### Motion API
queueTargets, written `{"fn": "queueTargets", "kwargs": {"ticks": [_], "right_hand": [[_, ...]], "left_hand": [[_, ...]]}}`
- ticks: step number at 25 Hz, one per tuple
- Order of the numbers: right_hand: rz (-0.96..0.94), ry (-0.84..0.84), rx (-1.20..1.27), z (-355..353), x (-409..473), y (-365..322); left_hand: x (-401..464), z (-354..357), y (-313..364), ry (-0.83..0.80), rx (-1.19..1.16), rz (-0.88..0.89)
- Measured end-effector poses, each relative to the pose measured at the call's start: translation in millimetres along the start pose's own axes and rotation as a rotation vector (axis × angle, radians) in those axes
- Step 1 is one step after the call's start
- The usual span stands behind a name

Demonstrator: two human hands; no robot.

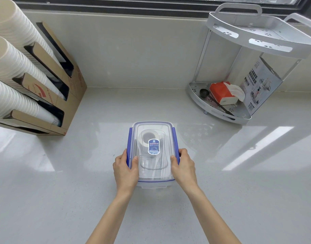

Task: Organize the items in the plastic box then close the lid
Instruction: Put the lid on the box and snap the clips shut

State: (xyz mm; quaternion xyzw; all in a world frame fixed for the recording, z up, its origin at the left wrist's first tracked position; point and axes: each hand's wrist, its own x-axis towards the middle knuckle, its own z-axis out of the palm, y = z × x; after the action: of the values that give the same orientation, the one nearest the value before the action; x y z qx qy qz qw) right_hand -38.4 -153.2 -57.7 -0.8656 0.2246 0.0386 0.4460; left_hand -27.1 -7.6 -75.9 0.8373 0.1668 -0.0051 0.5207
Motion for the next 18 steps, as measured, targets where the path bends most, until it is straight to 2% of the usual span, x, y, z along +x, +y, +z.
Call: {"fn": "queueTargets", "kwargs": {"ticks": [4, 9, 14, 18], "right_hand": [[-0.006, 0.006, -0.006, 0.5, 0.9, -0.1], [-0.024, 0.008, 0.059, 2.2, -2.1, 4.7], [0.043, -0.086, 0.207, -8.9, -7.9, 8.2], [0.147, -0.172, 0.248, -14.3, -9.0, 12.6]], "left_hand": [[-3.7, 4.2, 3.1, 0.075, 0.018, 0.052], [-1.4, -0.5, -2.8, 0.027, -0.002, 0.087], [3.0, -14.4, 4.6, -0.174, -0.288, -0.146], [9.4, -21.8, 2.1, -0.282, -0.36, -0.277]]}}
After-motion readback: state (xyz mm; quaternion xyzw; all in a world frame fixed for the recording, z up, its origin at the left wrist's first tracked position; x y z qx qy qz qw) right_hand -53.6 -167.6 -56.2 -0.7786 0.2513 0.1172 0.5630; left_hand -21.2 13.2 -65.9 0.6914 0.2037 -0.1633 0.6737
